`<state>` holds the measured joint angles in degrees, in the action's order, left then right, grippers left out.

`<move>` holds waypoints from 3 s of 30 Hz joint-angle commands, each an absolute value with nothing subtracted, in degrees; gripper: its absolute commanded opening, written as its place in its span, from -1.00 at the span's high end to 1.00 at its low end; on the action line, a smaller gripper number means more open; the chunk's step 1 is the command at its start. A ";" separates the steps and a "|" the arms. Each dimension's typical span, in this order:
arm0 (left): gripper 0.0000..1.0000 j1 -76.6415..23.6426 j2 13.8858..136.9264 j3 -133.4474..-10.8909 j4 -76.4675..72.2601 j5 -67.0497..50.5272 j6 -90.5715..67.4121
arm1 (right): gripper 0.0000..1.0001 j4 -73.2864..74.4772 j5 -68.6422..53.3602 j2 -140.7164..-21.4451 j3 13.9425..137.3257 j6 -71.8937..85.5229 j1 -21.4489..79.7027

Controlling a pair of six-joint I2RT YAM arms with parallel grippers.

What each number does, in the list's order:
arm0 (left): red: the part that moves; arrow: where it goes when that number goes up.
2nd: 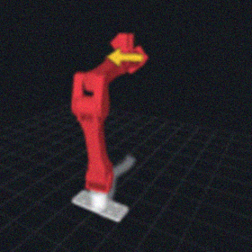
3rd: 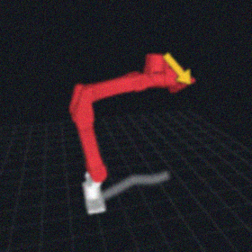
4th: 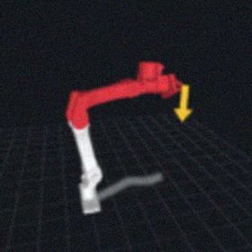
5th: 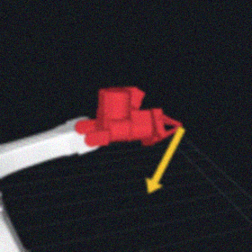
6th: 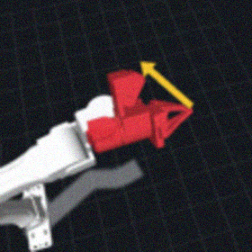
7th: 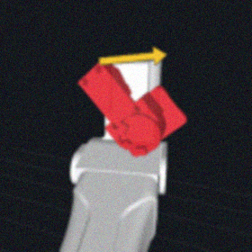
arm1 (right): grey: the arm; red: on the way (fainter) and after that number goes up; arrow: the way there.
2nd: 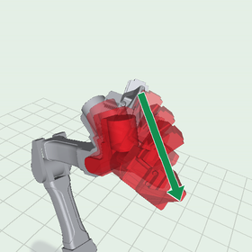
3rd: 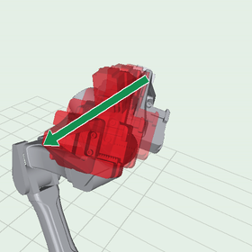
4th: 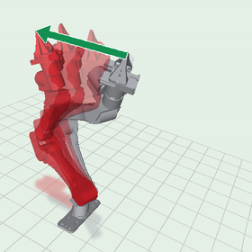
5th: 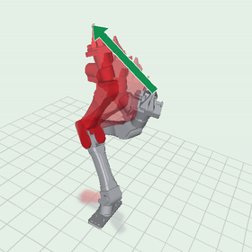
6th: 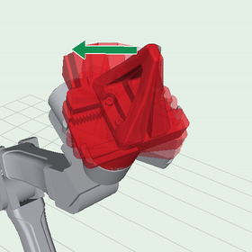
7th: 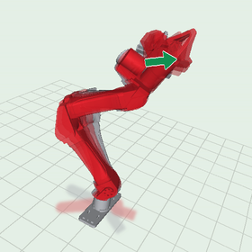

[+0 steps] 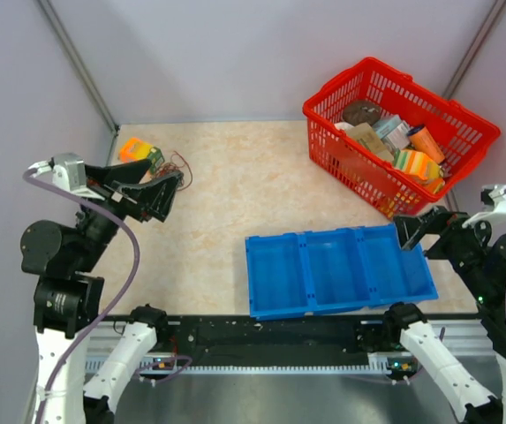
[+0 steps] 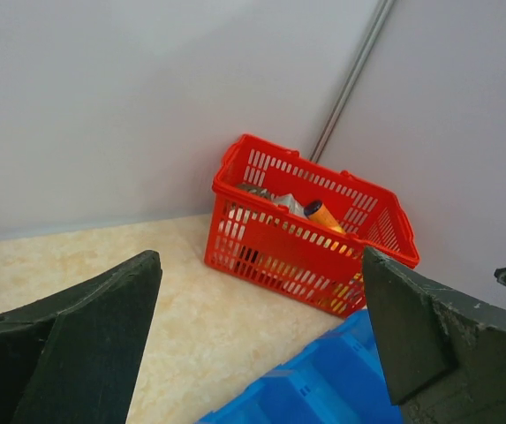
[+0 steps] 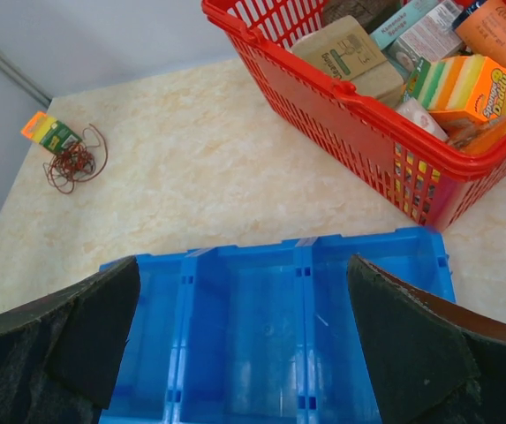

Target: Untangle the cables

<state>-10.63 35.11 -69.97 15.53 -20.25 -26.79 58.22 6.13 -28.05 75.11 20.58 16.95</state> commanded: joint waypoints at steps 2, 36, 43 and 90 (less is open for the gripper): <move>-0.97 -10.81 38.31 -69.35 20.03 -19.25 -25.93 | -0.98 55.20 -1.82 -34.62 78.39 18.90 16.53; -0.96 12.92 101.91 -71.08 23.21 -4.74 -58.89 | -0.98 36.14 25.58 -59.88 69.80 40.42 61.61; -0.91 12.83 110.21 -72.61 9.78 -5.54 -56.34 | -0.98 31.29 28.91 -52.04 63.99 39.47 61.61; 0.94 0.26 84.20 -49.75 0.53 -56.08 -44.12 | -0.10 9.41 -9.49 -109.42 86.31 36.74 43.51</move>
